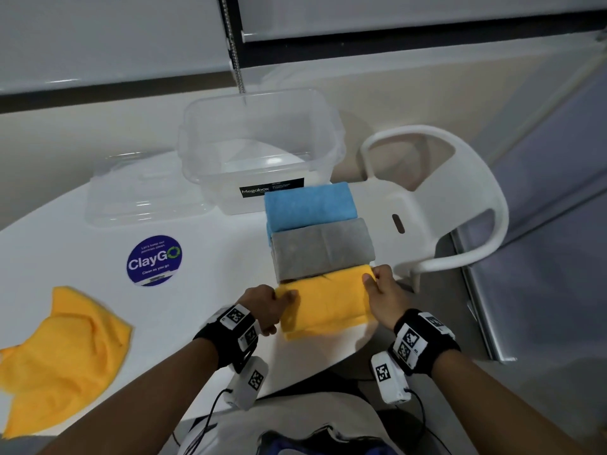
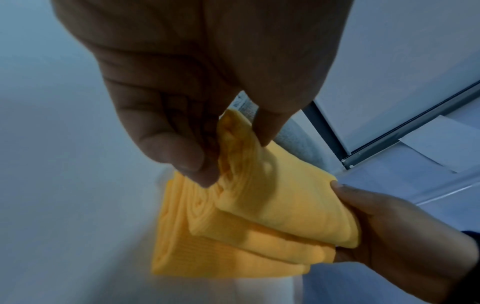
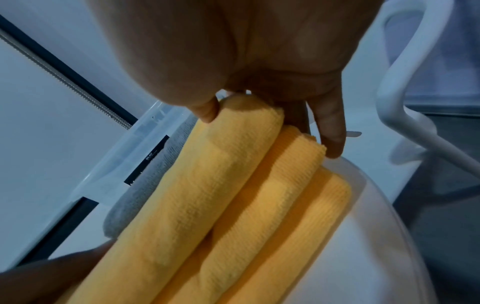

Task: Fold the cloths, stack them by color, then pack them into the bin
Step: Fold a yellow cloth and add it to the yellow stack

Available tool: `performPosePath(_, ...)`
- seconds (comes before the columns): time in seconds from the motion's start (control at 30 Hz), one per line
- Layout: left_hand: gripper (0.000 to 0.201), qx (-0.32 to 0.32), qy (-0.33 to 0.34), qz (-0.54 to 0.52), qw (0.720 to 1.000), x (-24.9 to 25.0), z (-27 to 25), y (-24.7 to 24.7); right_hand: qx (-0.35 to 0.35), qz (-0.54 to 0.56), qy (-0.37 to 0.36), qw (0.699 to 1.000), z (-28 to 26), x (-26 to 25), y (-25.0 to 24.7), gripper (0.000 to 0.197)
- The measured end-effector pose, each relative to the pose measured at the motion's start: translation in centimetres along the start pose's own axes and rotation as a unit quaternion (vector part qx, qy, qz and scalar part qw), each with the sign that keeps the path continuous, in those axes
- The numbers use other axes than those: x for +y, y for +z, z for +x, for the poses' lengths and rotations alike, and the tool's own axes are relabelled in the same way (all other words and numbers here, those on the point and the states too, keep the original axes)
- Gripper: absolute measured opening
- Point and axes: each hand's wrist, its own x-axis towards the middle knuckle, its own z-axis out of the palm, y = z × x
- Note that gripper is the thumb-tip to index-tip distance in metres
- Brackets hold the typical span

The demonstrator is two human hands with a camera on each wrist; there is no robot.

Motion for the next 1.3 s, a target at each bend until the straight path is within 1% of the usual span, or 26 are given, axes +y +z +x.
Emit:
performPosePath(0.07, 0.057, -0.004, 0.004, 0.001, 1.0, 0.5, 0.1, 0.2, 0.013, -0.001, 0.002, 1.0, 0.2, 0.2, 0.1, 0.013)
performPosePath(0.13, 0.054, -0.001, 0.006, 0.007, 1.0, 0.8, 0.3, 0.6, 0.001, -0.02, 0.021, 1.0, 0.3, 0.4, 0.2, 0.016)
performPosePath(0.23, 0.056, 0.017, 0.009, 0.018, 1.0, 1.1, 0.4, 0.7, -0.035, -0.045, 0.044, 0.997, 0.0, 0.1, -0.3, 0.025)
performPosePath(0.3, 0.058, 0.024, 0.018, 0.041, 0.999, 1.2, 0.4, 0.6, -0.036, -0.061, 0.045, 0.996, -0.3, -0.3, -0.6, 0.026)
performPosePath(0.33, 0.06, 0.025, 0.021, 0.052, 0.998, 1.2, 0.4, 0.5, -0.028, -0.063, 0.044, 0.997, -0.4, -0.4, -0.7, 0.026)
performPosePath(0.4, 0.064, 0.027, 0.024, 0.062, 0.997, 1.0, 0.4, -0.1, 0.021, -0.069, 0.029, 0.997, -0.7, -1.0, -0.9, 0.029)
performPosePath(0.47, 0.072, 0.029, 0.026, 0.077, 0.996, 0.4, 0.4, -1.0, 0.09, -0.129, 0.006, 0.988, -1.1, -1.9, -0.6, 0.031)
performPosePath(0.53, 0.075, 0.034, 0.031, 0.094, 0.995, -0.5, 0.2, -2.1, 0.133, -0.188, -0.022, 0.973, -1.7, -3.0, -0.2, 0.026)
performPosePath(0.57, 0.075, 0.041, 0.034, 0.098, 0.994, -1.1, 0.1, -2.7, 0.141, -0.202, -0.043, 0.968, -2.0, -3.8, 0.0, 0.022)
performPosePath(0.63, 0.066, 0.067, 0.042, 0.106, 0.991, -2.8, -0.1, -4.1, 0.134, -0.195, -0.105, 0.966, -2.7, -5.6, 1.0, 0.011)
performPosePath(0.67, 0.059, 0.084, 0.051, 0.115, 0.988, -3.8, -0.3, -4.8, 0.122, -0.177, -0.14, 0.967, -3.0, -6.6, 1.8, 0.009)
performPosePath(0.73, 0.042, 0.117, 0.067, 0.135, 0.982, -6.7, -0.8, -6.3, 0.096, -0.137, -0.194, 0.967, -3.5, -8.9, 4.0, 0.013)
performPosePath(0.83, 0.02, 0.151, 0.078, 0.108, 0.98, -11.1, -1.7, -8.3, 0.042, -0.102, -0.222, 0.969, -4.0, -12.6, 8.0, 0.012)
performPosePath(0.93, 0.013, 0.193, 0.079, 0.103, 0.972, -16.9, -3.0, -11.0, -0.045, -0.12, -0.249, 0.96, -3.9, -16.9, 13.5, 0.01)
performPosePath(1.0, 0.018, 0.207, 0.06, 0.134, 0.967, -20.8, -3.9, -12.7, -0.121, -0.152, -0.262, 0.945, -3.4, -19.2, 17.0, 0.005)
performPosePath(1.07, 0.031, 0.197, 0.017, 0.175, 0.964, -24.9, -4.9, -13.9, -0.195, -0.172, -0.268, 0.928, -3.0, -21.2, 20.6, 0.001)
performPosePath(1.13, 0.053, 0.155, -0.031, 0.221, 0.962, -28.7, -5.9, -14.3, -0.249, -0.2, -0.272, 0.908, -2.7, -22.8, 23.9, 0.009)
performPosePath(1.2, 0.077, 0.097, -0.044, 0.259, 0.96, -31.4, -6.5, -13.5, -0.277, -0.24, -0.272, 0.89, -2.7, -23.9, 26.8, 0.017)
performPosePath(1.23, 0.08, 0.081, -0.034, 0.27, 0.959, -32.3, -6.7, -12.9, -0.286, -0.258, -0.268, 0.883, -2.7, -24.2, 27.8, 0.02)
performPosePath(1.27, 0.076, 0.082, -0.019, 0.271, 0.959, -32.9, -6.7, -12.4, -0.294, -0.271, -0.263, 0.878, -2.8, -24.5, 28.6, 0.022)
performPosePath(1.3, 0.066, 0.091, -0.004, 0.263, 0.96, -33.2, -6.5, -12.3, -0.302, -0.279, -0.259, 0.874, -2.8, -24.8, 29.3, 0.026)
